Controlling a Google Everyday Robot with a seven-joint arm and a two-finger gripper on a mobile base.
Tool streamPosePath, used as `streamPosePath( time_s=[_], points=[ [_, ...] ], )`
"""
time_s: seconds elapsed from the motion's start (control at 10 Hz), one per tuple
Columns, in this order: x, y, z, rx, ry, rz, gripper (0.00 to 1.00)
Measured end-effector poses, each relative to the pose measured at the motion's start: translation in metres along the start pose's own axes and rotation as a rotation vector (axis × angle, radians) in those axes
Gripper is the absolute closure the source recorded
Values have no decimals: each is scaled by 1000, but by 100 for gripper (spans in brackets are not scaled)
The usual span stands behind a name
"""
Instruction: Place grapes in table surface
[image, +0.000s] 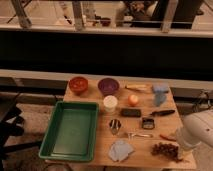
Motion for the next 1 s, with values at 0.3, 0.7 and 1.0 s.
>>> streamPosePath(
  time_s=[0.3,0.7,1.0],
  points=[
    [0,-2,-5,1,-1,29,20],
    [-5,6,-1,-24,-10,20,20],
    [-9,14,36,-37,-15,11,20]
  ],
)
